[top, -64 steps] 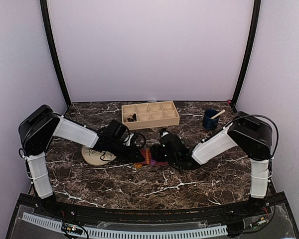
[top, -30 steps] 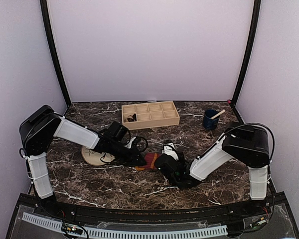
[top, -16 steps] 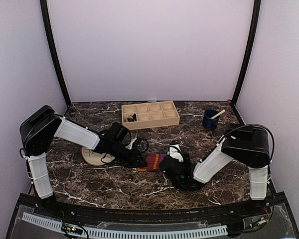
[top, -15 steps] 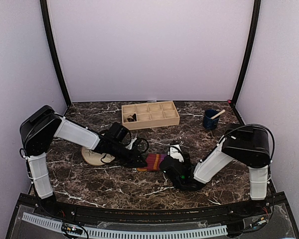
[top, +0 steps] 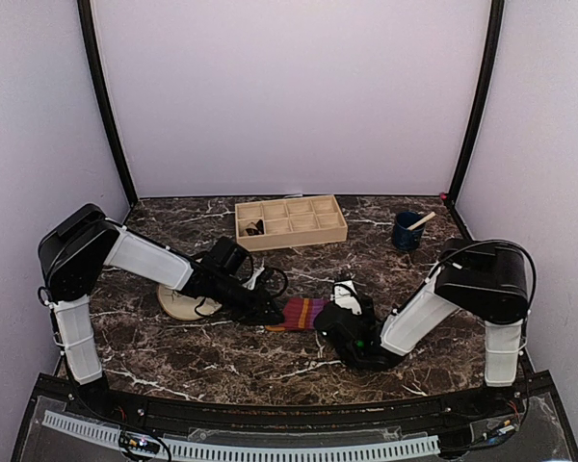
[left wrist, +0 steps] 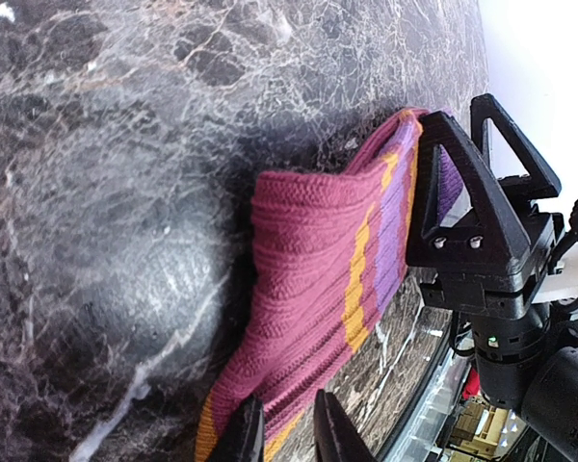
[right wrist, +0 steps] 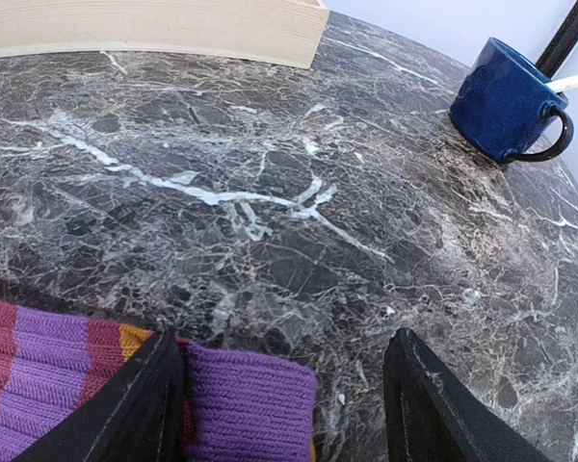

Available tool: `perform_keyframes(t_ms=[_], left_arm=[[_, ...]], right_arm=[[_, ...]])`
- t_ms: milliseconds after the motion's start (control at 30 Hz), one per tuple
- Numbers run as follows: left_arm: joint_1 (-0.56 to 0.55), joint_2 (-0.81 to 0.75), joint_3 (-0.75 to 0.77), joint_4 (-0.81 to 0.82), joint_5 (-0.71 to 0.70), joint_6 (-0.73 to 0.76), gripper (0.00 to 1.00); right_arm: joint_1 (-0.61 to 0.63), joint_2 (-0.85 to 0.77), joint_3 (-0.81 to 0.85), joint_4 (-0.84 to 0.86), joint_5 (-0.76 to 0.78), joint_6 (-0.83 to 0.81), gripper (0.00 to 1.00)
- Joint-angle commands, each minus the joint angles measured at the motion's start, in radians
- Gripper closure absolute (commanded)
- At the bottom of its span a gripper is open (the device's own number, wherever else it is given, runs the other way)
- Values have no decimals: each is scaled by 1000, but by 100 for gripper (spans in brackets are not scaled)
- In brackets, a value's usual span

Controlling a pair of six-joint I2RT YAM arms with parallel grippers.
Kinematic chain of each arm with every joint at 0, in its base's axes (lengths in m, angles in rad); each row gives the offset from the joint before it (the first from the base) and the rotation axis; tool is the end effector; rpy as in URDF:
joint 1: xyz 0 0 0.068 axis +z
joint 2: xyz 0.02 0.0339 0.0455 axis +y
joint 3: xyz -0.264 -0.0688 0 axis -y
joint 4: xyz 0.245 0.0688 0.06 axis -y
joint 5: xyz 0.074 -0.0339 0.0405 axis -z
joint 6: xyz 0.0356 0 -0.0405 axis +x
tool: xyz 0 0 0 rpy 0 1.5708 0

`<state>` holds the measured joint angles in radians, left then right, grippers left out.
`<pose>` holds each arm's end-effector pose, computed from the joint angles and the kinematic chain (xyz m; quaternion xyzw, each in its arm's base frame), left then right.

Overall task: Roll the socks
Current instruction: Smooth out the sock at the center of the board, then rotate the sock at the center of the board.

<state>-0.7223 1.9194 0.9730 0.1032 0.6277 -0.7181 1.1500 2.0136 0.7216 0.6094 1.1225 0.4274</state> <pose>0.2641 -0.2606 0.1211 0.1117 0.8887 -0.4401 0.0641 0.1631 0.2859 0.0766 -0.0563 0.7960 -0.0807 0.5973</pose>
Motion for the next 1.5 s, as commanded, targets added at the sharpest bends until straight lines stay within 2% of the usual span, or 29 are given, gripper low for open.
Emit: perform_keyframes(t_ms=[0,633,833,1067,1133,1300,1467], left_arm=[[1,9,-45,-101,-44,-3,79],[1,-16,-59,-80,-41,-22,79],[0,-33,-65,-70,-37,-30,79],[0,-78,-85,-48,-40,-52,79],[0,-93,-93,-30,-36,-62,76],[0,-137,-123,74,5,-122,72],[0,-203,-146,164,21,-162,69]], right_arm=[[-31,-3,-44,-138,19,-56,35],[-68,-139,-19,-132,-4,-128,35],[-62,-196,18,-208,-23,-120,35],[-7,-271,100,-426,-87,9,35],[12,-279,135,-497,-132,66,35],[76,-281,190,-632,-210,188,35],[112,-278,198,-695,-294,311,35]])
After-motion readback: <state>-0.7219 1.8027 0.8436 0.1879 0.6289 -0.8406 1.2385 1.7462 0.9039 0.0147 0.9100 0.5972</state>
